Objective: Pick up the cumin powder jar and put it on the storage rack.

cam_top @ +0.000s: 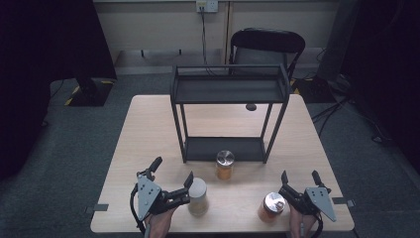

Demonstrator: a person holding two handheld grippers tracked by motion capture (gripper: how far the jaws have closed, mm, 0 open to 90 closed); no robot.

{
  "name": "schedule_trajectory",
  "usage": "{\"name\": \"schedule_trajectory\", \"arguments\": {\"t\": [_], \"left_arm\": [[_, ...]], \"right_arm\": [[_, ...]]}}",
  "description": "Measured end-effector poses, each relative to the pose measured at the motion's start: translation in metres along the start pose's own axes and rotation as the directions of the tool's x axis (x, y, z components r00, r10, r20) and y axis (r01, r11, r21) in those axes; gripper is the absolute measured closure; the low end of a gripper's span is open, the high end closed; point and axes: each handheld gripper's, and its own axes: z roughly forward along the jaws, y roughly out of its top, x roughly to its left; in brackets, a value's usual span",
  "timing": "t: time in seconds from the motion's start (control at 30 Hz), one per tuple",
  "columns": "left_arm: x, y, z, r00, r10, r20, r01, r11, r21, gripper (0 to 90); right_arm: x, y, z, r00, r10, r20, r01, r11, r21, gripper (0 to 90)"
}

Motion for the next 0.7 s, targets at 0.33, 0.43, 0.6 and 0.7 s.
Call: {"name": "schedule_trajectory", "arguments": {"t": [0.33,0.43,0.6,0.7], "left_arm": [[-0.0014,0.0007,-0.0008,0.9995,0.005,0.032,-0.005,0.9999,-0.010,0.0],[-0.0035,0.0025,-0.0019,0.9990,0.017,0.041,-0.016,0.9998,-0.013,0.0],[-0.0057,0.0030,-0.0043,0.9979,0.023,0.060,-0.023,0.9997,-0.011,0.0],[-0.0073,0.0033,-0.0053,0.9975,0.021,0.067,-0.021,0.9998,-0.002,0.0]], "right_arm": [[-0.0007,0.0000,0.0000,1.0000,-0.001,-0.005,0.001,1.000,0.000,1.8],[-0.0008,0.0001,0.0000,1.0000,-0.001,-0.005,0.001,1.000,0.000,1.8],[-0.0009,-0.0003,-0.0002,1.0000,-0.002,-0.007,0.002,1.000,-0.002,1.8],[-0.0009,-0.0003,-0.0002,1.0000,-0.003,-0.008,0.003,1.000,-0.002,1.8]]}}
